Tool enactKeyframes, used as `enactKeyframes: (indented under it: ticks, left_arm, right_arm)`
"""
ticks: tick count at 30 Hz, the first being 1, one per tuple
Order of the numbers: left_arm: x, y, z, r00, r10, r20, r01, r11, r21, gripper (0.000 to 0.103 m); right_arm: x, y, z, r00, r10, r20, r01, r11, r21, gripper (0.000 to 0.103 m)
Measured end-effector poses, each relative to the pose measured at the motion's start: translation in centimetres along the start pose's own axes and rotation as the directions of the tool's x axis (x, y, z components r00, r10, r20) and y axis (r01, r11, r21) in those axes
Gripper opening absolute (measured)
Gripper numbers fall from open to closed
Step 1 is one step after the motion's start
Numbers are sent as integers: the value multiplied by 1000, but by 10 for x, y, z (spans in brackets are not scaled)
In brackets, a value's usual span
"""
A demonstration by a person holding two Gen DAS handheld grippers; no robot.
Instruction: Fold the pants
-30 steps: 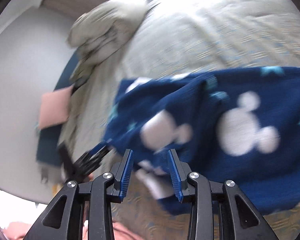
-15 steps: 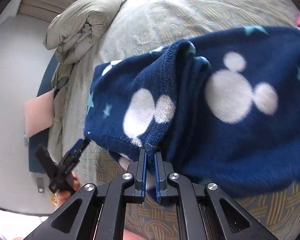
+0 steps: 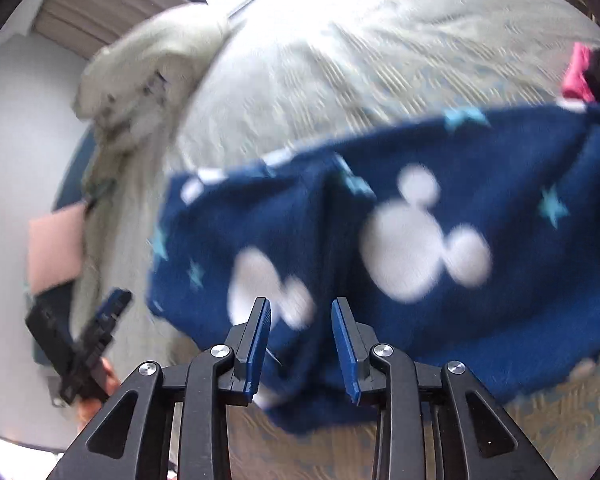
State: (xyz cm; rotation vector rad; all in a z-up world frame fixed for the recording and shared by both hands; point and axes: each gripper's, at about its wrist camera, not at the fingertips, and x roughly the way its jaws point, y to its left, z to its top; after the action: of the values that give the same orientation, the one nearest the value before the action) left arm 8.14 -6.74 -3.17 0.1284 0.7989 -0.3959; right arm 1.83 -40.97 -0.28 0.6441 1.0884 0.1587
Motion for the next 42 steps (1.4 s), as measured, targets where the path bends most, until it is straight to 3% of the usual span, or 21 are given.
enactKeyframes:
  ticks: [4,9,13,17,24,32,42]
  left_arm:
    - [25,-27,14,999,0,-35,2,997,76,69]
    - [55,-43,12,994,40,-102,-28,993,117,69]
    - [65,-39,6,990,59,-130,-47,995,90,71]
    - [65,-38,3,989,73,-125,-61,993,99,75]
    - [56,-41,4,989,77,-123,-67,994,80,75]
    - [42,-72,8,991,-39,-124,49,996,77,75]
    - [46,-149,8,978,-127,-168,159,968,196,75]
  right_arm:
    - [16,8,13,995,88,39,-88,996,-7,32]
    - [50,-2,26,998,-68,-6,68,997,24,31]
    - [63,-26,23,999,-30,-32,33,994,108,17]
    - [60,-28,22,999,-8,-31,11,994,106,17]
    - [27,-28,12,998,-63,1,63,993,97,26]
    - [-36,-79,-32,980,-174,93,153,969,194,40]
    - [-82,-152,-71,963,-162,216,65,915,399,47]
